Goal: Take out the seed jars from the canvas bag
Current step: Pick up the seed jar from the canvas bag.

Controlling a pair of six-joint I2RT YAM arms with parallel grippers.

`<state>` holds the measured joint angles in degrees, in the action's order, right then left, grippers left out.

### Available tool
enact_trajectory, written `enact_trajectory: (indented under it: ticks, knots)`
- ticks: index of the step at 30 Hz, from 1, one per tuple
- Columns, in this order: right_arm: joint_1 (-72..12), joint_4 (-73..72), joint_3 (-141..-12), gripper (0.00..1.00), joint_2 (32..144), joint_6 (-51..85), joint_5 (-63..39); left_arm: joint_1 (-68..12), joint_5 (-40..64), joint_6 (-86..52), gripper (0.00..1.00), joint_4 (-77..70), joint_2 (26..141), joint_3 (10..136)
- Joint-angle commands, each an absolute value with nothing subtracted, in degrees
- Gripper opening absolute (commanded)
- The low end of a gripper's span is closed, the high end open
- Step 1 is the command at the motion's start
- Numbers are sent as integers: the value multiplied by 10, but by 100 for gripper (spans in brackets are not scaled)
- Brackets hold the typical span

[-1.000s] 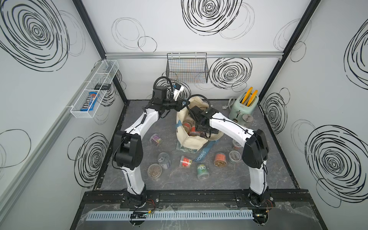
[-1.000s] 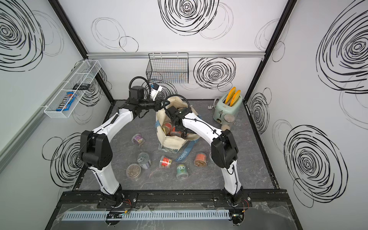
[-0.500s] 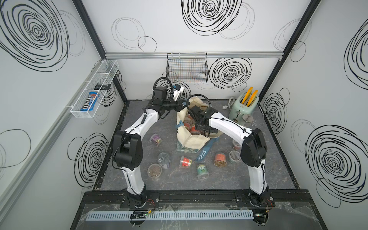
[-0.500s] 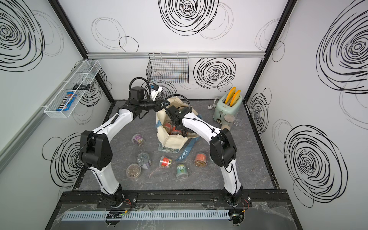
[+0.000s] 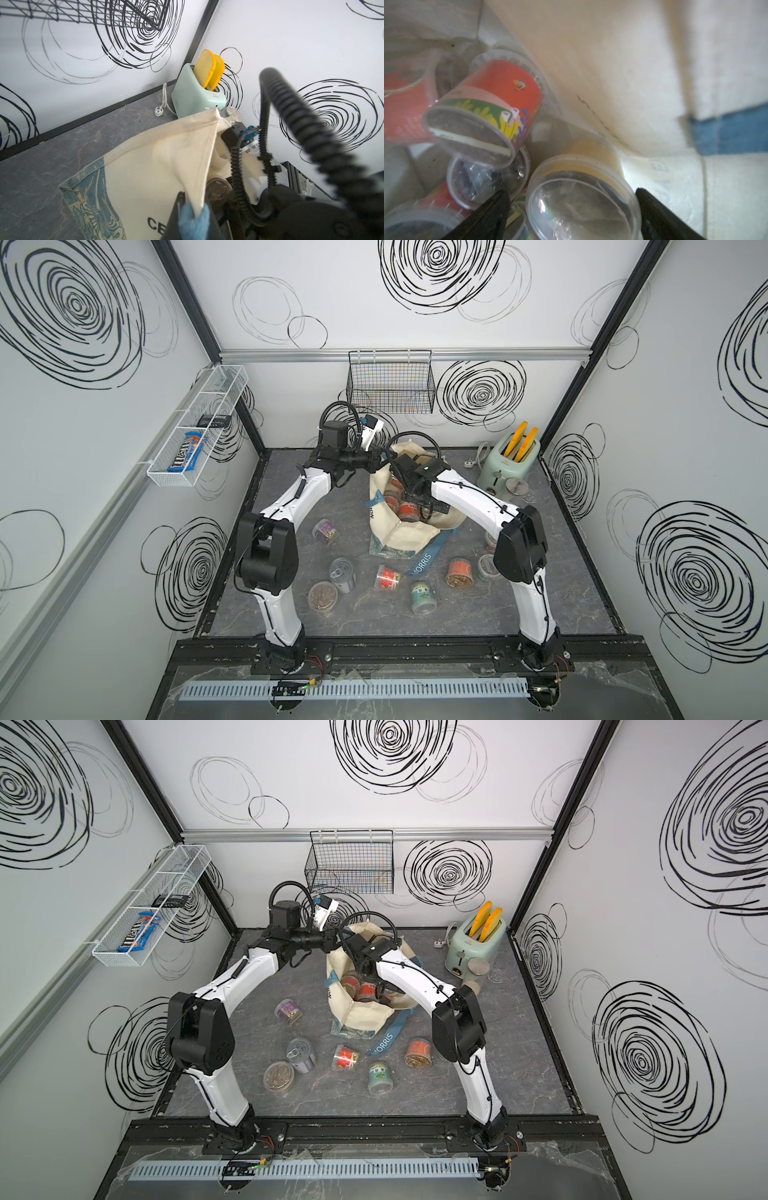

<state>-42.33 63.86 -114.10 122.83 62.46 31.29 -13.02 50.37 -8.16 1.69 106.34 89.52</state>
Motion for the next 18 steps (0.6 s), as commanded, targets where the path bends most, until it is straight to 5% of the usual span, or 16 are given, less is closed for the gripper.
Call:
enact_trajectory:
  ticks: [1, 7, 18]
  knots:
    - [-428, 695, -1143, 97, 1253, 649, 339, -132, 546, -88, 0, -71, 1017, 904]
    - [-431, 688, -1114, 100, 1246, 649, 349, -130, 547, -87, 0, -70, 1016, 903]
    - [-441, 668, -1103, 83, 1196, 631, 358, -127, 546, -87, 0, -70, 1016, 903]
